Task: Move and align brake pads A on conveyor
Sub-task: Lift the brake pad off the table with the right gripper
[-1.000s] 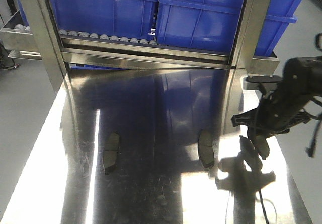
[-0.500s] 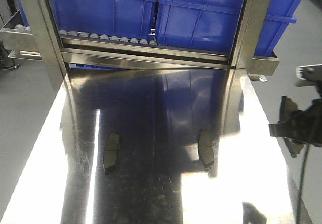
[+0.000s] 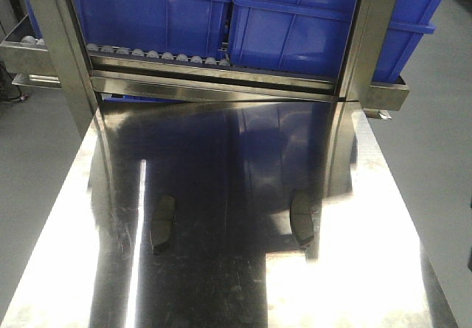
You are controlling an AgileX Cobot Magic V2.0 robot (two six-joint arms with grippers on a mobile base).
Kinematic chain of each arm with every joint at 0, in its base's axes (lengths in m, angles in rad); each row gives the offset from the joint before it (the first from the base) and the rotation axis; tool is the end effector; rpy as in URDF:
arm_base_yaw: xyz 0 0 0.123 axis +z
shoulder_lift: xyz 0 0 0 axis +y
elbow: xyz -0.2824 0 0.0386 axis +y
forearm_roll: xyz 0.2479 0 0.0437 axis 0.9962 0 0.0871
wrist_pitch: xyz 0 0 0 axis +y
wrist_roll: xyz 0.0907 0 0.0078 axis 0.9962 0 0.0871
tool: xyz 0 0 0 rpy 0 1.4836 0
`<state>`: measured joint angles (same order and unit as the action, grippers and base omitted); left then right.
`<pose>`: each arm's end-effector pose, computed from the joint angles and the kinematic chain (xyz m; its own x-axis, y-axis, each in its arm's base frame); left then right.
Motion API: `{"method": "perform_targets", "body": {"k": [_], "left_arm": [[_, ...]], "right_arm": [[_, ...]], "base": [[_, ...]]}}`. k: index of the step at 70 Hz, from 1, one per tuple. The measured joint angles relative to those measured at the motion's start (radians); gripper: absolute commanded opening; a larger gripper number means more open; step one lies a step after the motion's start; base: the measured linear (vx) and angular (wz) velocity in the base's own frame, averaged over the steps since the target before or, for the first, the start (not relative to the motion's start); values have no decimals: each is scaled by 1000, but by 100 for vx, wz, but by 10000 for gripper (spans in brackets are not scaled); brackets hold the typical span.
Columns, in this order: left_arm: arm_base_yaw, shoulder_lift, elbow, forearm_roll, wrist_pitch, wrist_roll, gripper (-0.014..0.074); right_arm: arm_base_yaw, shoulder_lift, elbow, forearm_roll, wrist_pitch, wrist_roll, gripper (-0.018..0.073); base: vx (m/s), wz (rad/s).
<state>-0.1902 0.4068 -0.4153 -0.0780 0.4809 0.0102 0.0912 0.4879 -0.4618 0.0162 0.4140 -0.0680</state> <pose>0.0855 -0.0198 0.2818 -0.3803 0.0132 -0.9248 0.1997 0.9775 -0.0681 0.1025 0.0100 0.2951 -0.3385 -0.0843 -0.9372 -0.1153 0.9922 -0.0476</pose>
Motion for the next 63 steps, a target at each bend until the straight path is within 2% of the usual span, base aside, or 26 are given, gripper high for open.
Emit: {"method": "perform_targets", "body": {"k": [17, 63], "left_arm": [[0, 0, 0, 0, 0, 0, -6], [0, 0, 0, 0, 0, 0, -6]], "right_arm": [[0, -147, 52, 18, 17, -1, -10], [0, -154, 53, 20, 19, -1, -10]], "base": [[0, 0], [0, 0]]}}
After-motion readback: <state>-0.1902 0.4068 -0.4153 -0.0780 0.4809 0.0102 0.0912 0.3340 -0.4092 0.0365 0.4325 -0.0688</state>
